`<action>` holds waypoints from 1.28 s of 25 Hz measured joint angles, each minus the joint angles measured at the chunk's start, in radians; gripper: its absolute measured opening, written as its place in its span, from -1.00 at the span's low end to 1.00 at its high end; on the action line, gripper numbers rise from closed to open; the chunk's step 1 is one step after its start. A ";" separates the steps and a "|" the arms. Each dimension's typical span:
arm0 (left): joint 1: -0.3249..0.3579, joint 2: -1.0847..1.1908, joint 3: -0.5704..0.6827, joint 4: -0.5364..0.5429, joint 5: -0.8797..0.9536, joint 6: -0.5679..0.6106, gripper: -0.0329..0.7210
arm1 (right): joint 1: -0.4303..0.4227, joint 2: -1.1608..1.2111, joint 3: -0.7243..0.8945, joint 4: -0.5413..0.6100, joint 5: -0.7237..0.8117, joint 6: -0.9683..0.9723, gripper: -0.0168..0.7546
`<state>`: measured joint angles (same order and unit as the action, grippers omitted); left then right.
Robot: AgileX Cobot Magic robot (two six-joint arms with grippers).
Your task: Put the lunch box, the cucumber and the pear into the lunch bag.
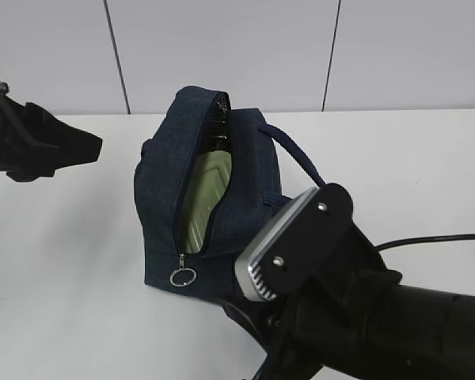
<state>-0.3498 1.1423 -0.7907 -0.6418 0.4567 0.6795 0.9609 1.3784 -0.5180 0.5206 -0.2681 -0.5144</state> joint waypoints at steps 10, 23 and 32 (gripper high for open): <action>0.000 0.000 0.000 0.000 -0.002 0.000 0.00 | 0.005 0.102 0.176 -0.599 -0.558 0.500 -0.35; 0.000 0.000 0.000 0.000 -0.003 0.000 0.00 | 0.005 0.164 0.126 -0.574 -0.486 0.557 -0.28; 0.000 0.000 0.000 0.000 -0.003 0.000 0.00 | 0.005 0.334 -0.029 -0.425 -0.338 0.533 0.11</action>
<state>-0.3498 1.1423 -0.7907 -0.6418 0.4537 0.6795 0.9655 1.7126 -0.5468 0.0952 -0.6061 0.0188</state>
